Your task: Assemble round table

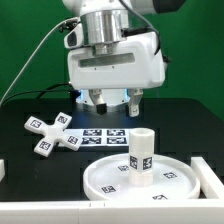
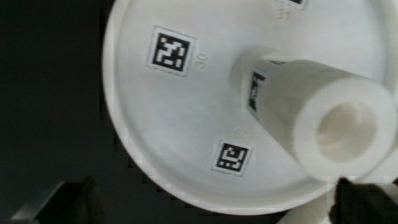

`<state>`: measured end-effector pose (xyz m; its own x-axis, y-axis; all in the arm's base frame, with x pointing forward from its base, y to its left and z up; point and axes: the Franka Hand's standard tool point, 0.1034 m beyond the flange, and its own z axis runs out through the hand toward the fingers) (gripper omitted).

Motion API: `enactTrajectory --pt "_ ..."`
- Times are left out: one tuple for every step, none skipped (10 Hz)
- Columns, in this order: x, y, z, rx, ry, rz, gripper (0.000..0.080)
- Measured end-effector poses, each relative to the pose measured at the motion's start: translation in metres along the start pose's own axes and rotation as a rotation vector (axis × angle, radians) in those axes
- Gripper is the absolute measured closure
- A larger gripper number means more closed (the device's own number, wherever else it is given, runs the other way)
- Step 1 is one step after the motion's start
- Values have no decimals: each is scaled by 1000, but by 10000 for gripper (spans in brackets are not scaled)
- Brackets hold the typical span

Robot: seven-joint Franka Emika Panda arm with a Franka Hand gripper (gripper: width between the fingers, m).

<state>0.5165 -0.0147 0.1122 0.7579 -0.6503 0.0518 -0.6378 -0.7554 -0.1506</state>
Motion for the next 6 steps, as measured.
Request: enactTrajectory --pt "0 17 1 -8 -9 -136 150" --pt "-3 25 -1 -8 -16 -232 150" --pt "-5 29 -1 -11 -6 -334 150" --pt "-4 28 -3 -6 -3 -371 150" --pt "-4 29 -2 -8 -5 -414 150" --pt "-4 29 -2 -11 -5 -496 150"
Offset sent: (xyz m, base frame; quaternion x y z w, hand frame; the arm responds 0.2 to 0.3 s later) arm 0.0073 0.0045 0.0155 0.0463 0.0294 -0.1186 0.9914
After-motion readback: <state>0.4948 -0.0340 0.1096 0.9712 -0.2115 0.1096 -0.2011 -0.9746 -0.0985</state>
